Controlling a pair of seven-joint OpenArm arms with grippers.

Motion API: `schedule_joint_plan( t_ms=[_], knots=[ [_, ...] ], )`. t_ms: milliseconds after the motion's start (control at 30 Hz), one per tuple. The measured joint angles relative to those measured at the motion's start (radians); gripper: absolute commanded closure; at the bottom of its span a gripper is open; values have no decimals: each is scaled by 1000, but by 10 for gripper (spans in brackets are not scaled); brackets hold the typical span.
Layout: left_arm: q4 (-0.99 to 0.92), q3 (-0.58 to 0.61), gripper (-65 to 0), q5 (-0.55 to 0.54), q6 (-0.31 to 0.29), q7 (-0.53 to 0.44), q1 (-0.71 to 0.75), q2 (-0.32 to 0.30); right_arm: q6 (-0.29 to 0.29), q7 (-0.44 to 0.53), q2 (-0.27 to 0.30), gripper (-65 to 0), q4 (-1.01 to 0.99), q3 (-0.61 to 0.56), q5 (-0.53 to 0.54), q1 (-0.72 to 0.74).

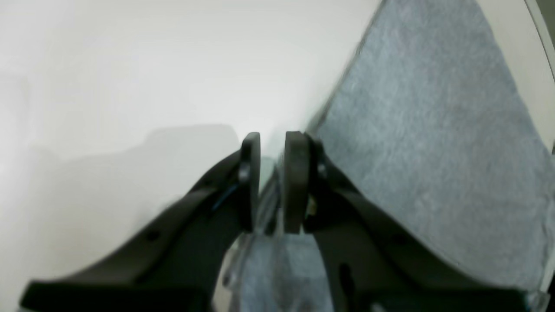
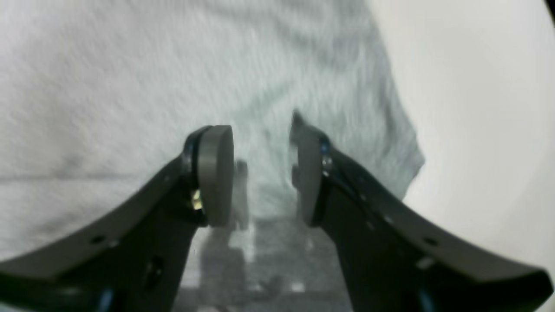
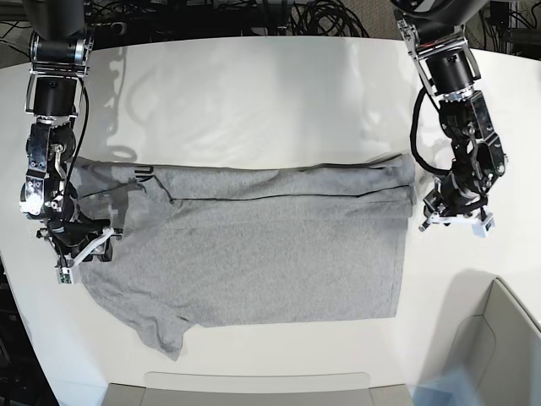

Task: Fold the T-shirt properly
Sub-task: 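Lower the folded edge onto the shirt and release both grippers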

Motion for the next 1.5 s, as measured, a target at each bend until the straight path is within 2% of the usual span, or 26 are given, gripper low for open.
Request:
schedule_joint_plan(
  t_ms=[100,233,367,400,500,567,600,733,800,933,1100,1200,1300,1367,1500],
  knots=[
    [116,-6,-112,-6,-3,50,19,-1,8,-46,14,-250,104,75,83,-66],
    [263,-5,-112,-6,-5,72,102,-2,-11,-128,28,-250,245,276,86,-204],
    [327,-1,-112,-3,-17,91,182,2,0,-152,-25,-250,330,425,111,-323],
    [339,-1,-112,2,-48,91,190,0,2,-149,-37,-250,336,458,116,-352],
    [374,-1,-111,-6,-196,90,201,-3,-2,-163,-63,-249,334,537,99,-424],
    [376,2,-111,-16,-246,91,201,-2,-2,-164,-72,-249,333,576,98,-454],
    [376,2,-111,-14,-253,92,202,0,-2,-165,-77,-249,332,589,100,-462],
    [372,1,-111,-3,-249,97,206,-2,0,-151,-77,-249,313,599,109,-459],
    [372,1,-110,-3,-249,93,204,3,4,-154,-56,-249,264,591,107,-441],
    [372,-1,-110,-1,-246,97,202,53,0,-150,-11,-249,169,567,105,-379],
    [372,-11,-110,2,-245,93,198,72,3,-146,10,-249,48,554,104,-317],
    [372,-11,-111,1,-246,94,198,81,3,-140,29,-249,10,495,100,-311],
    [372,-10,-112,1,-246,93,198,82,3,-75,31,-249,-22,434,103,-300],
    [372,-11,-113,1,-246,94,198,77,3,-65,31,-249,-62,405,108,-293],
    [340,-10,-149,-4,-247,90,193,74,4,-54,34,-249,-103,389,110,-278]
  ],
)
